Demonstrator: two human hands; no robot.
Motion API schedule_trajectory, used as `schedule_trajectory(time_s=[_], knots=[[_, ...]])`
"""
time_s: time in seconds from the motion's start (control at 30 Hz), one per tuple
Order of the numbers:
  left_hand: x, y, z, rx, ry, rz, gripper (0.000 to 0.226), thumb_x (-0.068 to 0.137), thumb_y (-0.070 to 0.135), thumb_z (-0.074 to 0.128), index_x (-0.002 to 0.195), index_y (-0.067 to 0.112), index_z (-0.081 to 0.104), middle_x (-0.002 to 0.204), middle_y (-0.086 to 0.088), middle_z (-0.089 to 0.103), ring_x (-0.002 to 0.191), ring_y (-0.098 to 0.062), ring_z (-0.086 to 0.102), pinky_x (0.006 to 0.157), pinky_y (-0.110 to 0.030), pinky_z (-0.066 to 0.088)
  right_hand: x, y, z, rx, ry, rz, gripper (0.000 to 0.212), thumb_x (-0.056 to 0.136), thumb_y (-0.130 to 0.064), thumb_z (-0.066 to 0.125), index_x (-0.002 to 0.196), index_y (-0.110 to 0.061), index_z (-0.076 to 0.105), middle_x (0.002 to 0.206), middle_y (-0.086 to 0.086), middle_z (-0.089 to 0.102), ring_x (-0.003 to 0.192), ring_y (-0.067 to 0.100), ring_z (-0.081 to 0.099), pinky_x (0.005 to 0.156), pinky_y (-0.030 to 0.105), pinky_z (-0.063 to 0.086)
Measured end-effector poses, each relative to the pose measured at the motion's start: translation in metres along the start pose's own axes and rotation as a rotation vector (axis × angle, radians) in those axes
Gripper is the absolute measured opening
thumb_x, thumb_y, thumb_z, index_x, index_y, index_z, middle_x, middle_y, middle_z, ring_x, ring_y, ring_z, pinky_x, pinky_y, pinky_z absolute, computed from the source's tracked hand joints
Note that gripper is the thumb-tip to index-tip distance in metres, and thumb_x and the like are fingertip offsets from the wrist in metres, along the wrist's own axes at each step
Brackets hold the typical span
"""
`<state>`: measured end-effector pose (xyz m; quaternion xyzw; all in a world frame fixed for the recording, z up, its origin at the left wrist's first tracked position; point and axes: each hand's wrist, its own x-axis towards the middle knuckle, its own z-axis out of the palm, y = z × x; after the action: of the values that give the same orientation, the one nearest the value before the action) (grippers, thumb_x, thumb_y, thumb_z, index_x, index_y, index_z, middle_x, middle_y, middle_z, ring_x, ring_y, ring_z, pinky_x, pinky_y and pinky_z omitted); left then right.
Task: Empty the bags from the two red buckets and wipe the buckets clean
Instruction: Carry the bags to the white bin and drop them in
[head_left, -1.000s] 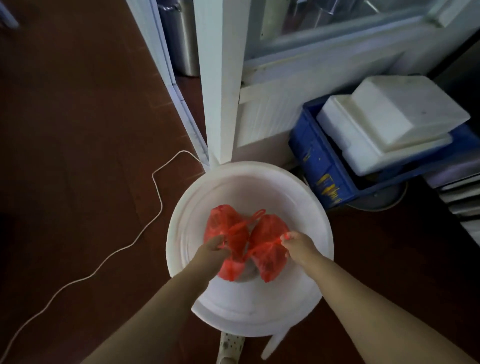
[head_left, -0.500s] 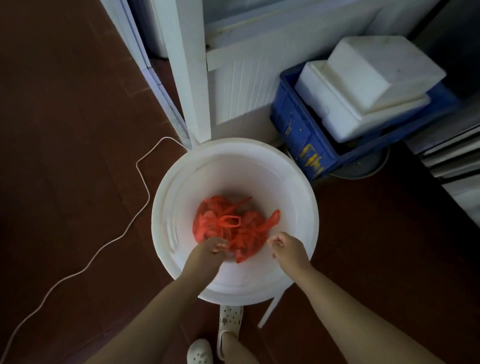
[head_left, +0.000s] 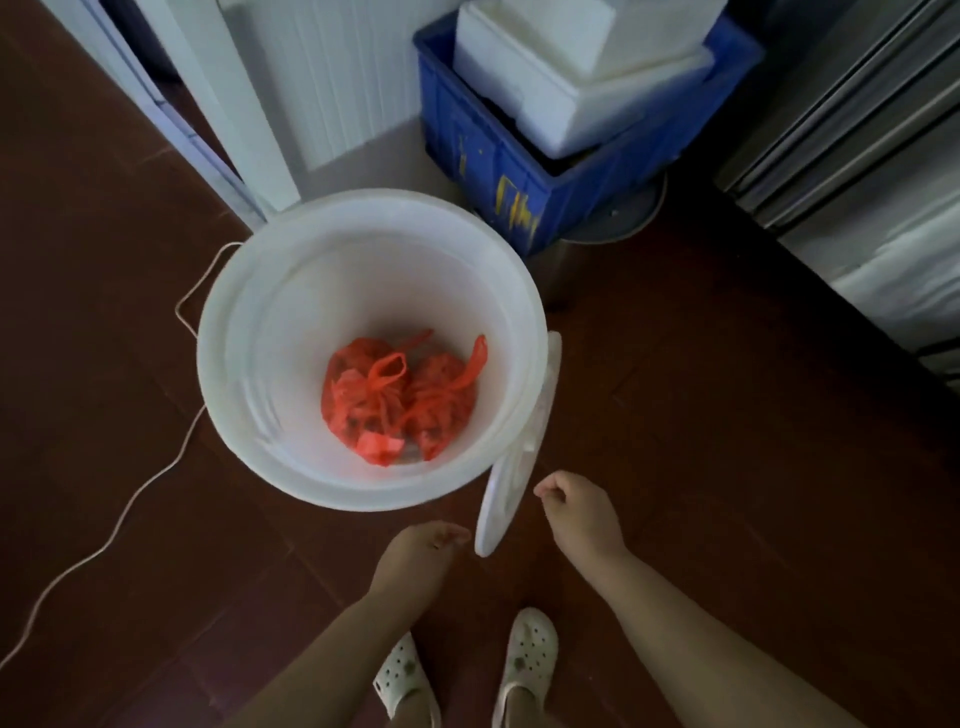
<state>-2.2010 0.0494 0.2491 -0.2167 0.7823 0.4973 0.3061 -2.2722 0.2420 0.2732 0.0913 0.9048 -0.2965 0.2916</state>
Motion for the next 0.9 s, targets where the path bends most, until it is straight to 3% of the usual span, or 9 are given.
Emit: schedule_trajectory(time_s=[0.13, 0.3, 0.43, 0.57, 0.73, 0.9], knots=[[0.028, -0.013, 0.051, 0.104, 0.003, -0.046, 0.025, 0.088, 0.024, 0.060, 0.112, 0.027, 0.068, 0.109, 0.011, 0.066, 0.103, -0.010, 0.061, 0.084, -0.022, 0.045, 0.018, 0.038, 0.008, 0.130, 0.027, 0.063, 0.020, 0.095, -0.018, 0.048, 0.105, -0.018, 0.065, 0.100, -0.009, 0.062, 0.093, 0.008, 0.059, 0.075, 0.021, 0.045], [0.083, -0.015, 0.103, 0.323, 0.037, -0.067, 0.038, 0.087, 0.024, 0.058, 0.123, 0.015, 0.055, 0.120, -0.004, 0.059, 0.110, -0.022, 0.056, 0.088, -0.033, 0.046, 0.046, 0.091, 0.017, 0.337, 0.036, 0.153, 0.017, 0.094, -0.020, 0.051, 0.101, -0.019, 0.066, 0.089, -0.010, 0.064, 0.081, 0.005, 0.063, 0.060, 0.015, 0.041], [0.119, -0.010, 0.138, 0.150, 0.212, -0.182, 0.043, 0.089, 0.023, 0.057, 0.127, 0.006, 0.047, 0.123, -0.011, 0.055, 0.111, -0.030, 0.054, 0.084, -0.037, 0.044, 0.062, 0.133, 0.018, 0.383, 0.022, 0.163, 0.022, 0.092, -0.018, 0.051, 0.081, -0.033, 0.062, 0.081, -0.013, 0.064, 0.071, 0.002, 0.063, 0.053, 0.009, 0.039], [0.132, 0.000, 0.160, 0.096, 0.313, -0.227, 0.023, 0.087, 0.022, 0.060, 0.105, 0.010, 0.052, 0.096, -0.002, 0.057, 0.092, -0.027, 0.058, 0.069, -0.033, 0.040, 0.065, 0.162, 0.008, 0.354, -0.017, 0.163, 0.026, 0.091, -0.016, 0.050, 0.077, -0.035, 0.061, 0.083, -0.013, 0.065, 0.073, 0.004, 0.064, 0.058, 0.014, 0.042], [0.133, 0.035, 0.185, 0.051, 0.224, -0.123, 0.012, 0.079, 0.015, 0.065, 0.084, 0.016, 0.054, 0.079, 0.005, 0.056, 0.071, -0.013, 0.054, 0.058, -0.025, 0.042, 0.055, 0.184, -0.014, 0.247, -0.073, 0.115, 0.019, 0.091, -0.019, 0.050, 0.083, -0.032, 0.062, 0.087, -0.013, 0.064, 0.082, 0.007, 0.063, 0.072, 0.027, 0.051], [0.111, 0.081, 0.201, -0.093, 0.266, -0.127, 0.018, 0.077, 0.013, 0.064, 0.070, 0.017, 0.049, 0.069, 0.002, 0.056, 0.062, -0.014, 0.053, 0.056, -0.029, 0.046, 0.040, 0.193, -0.050, 0.205, -0.064, 0.113, 0.023, 0.091, -0.018, 0.048, 0.083, -0.034, 0.063, 0.089, -0.015, 0.064, 0.081, 0.004, 0.063, 0.071, 0.028, 0.053]])
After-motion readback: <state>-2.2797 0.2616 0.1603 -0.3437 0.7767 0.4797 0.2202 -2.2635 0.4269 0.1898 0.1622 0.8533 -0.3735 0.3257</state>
